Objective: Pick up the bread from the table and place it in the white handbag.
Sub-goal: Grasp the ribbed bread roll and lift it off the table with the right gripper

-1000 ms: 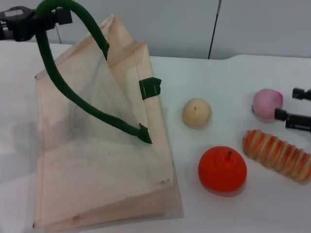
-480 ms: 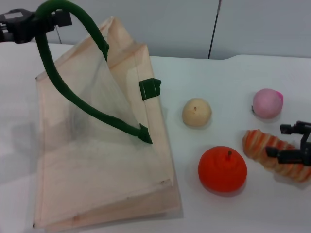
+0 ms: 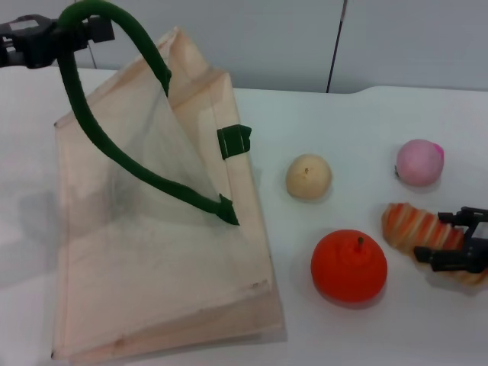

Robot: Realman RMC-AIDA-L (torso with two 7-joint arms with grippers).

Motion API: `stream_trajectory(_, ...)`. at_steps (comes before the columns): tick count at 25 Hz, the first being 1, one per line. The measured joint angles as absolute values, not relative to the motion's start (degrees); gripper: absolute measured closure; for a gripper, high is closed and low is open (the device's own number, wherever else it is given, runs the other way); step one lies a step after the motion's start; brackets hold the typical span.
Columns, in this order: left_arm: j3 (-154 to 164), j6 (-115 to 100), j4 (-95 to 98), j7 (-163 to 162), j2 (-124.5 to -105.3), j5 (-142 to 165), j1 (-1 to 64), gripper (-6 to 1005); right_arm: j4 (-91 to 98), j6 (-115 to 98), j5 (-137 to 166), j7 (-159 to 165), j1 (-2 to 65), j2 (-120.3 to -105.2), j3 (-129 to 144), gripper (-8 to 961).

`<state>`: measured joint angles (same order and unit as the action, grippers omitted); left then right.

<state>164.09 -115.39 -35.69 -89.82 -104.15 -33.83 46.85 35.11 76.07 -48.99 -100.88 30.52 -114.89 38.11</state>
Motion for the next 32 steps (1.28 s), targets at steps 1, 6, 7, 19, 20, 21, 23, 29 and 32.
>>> stream_trajectory(1, 164.09, -115.39, -35.69, -89.82, -104.15, -33.83, 46.85, 984, 35.11, 75.9, -48.72, -101.03, 30.54, -115.09, 38.12, 109)
stream_trajectory(6, 164.09, -115.39, -35.69, -89.68, -104.22, -33.83, 46.66, 984, 35.17, 75.81, -49.13, -102.35, 30.49, -115.31, 37.65, 115)
stream_trajectory(7, 164.09, -115.4, -35.69, -89.65, -104.23, -33.83, 46.62, 984, 35.21, 75.94, -49.27, -102.68, 30.46, -115.31, 37.51, 117)
stream_trajectory(19, 164.09, -115.4, -35.59, -89.43, -104.3, -34.32, 46.54, 984, 35.15, 74.19, -49.16, -105.01, 30.25, -115.24, 37.25, 212)
stream_trajectory(20, 164.09, -115.4, -35.58, -89.44, -104.31, -34.34, 46.54, 983, 35.15, 74.21, -49.14, -105.47, 30.25, -115.23, 37.26, 240)
stream_trajectory(21, 164.09, -115.4, -35.56, -89.46, -104.31, -34.35, 46.55, 983, 35.15, 74.37, -49.14, -105.75, 30.24, -115.21, 37.26, 268)
stream_trajectory(23, 164.09, -115.4, -35.51, -89.53, -104.31, -34.36, 46.59, 983, 35.15, 74.84, -49.18, -106.05, 30.24, -115.11, 37.26, 282)
stream_trajectory(29, 164.09, -115.47, -35.3, -89.61, -104.27, -34.36, 47.0, 983, 35.16, 80.46, -50.86, -109.87, 30.37, -114.78, 32.93, 323)
stream_trajectory(32, 164.09, -115.59, -35.2, -89.64, -104.27, -33.99, 47.64, 983, 35.19, 86.22, -51.93, -113.19, 30.76, -114.59, 27.99, 347)
